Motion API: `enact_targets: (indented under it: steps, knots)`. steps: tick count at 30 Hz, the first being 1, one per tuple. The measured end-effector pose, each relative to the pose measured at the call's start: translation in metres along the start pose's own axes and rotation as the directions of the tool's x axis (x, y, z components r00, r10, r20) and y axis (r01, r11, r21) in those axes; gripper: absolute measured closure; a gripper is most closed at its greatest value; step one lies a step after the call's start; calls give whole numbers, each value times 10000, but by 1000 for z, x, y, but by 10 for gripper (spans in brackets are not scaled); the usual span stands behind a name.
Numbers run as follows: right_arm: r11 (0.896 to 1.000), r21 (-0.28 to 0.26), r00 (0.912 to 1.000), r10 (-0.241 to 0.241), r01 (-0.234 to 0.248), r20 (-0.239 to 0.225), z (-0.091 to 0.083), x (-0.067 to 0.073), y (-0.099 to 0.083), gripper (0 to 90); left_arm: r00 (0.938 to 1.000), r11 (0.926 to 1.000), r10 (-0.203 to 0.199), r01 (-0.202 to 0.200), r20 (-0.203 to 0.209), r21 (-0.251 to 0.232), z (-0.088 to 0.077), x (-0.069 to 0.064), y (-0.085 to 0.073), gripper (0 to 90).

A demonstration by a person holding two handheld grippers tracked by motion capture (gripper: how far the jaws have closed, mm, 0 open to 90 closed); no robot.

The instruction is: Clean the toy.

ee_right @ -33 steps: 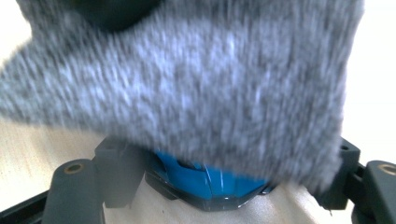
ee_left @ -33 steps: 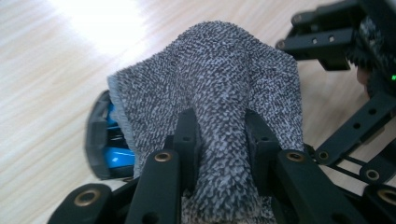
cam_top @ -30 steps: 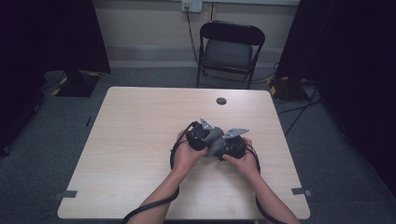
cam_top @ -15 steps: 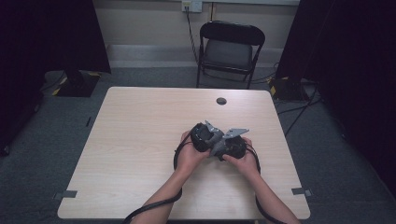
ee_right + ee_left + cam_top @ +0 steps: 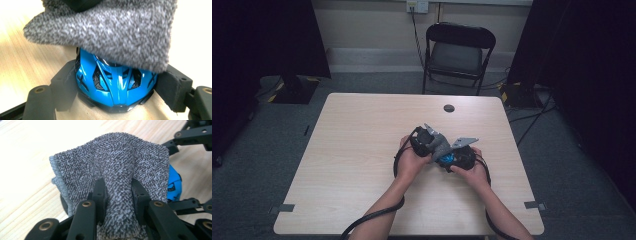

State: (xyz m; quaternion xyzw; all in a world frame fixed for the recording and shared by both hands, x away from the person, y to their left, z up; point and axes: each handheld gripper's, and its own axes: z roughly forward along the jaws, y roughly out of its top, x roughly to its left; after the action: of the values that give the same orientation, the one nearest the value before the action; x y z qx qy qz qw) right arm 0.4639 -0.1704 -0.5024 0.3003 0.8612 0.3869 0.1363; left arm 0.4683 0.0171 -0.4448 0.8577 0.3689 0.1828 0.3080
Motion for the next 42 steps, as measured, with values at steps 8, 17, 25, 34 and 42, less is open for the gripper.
enact_targets:
  steps: [8,17,25,34,42]
  knots:
    - [10000,-2,10000,2,-2,1,0,0,0,249,9996,9997,-232,231,-189,-28,0,9,1,705]
    - [10000,-1,10000,2,-2,3,0,0,0,249,9973,9988,-489,489,-552,-25,-2,23,-1,705]
    - [10000,-4,10000,2,-2,1,0,0,0,249,9937,9952,-976,973,-542,-82,-2,39,-5,707]
    - [10000,-3,10000,1,-1,0,0,0,0,249,9900,9921,-1256,1249,-636,-153,-3,47,-6,709]
    - [10000,-3,10000,4,-4,0,0,0,0,249,9871,9888,-1495,1491,-571,-116,-5,56,-10,710]
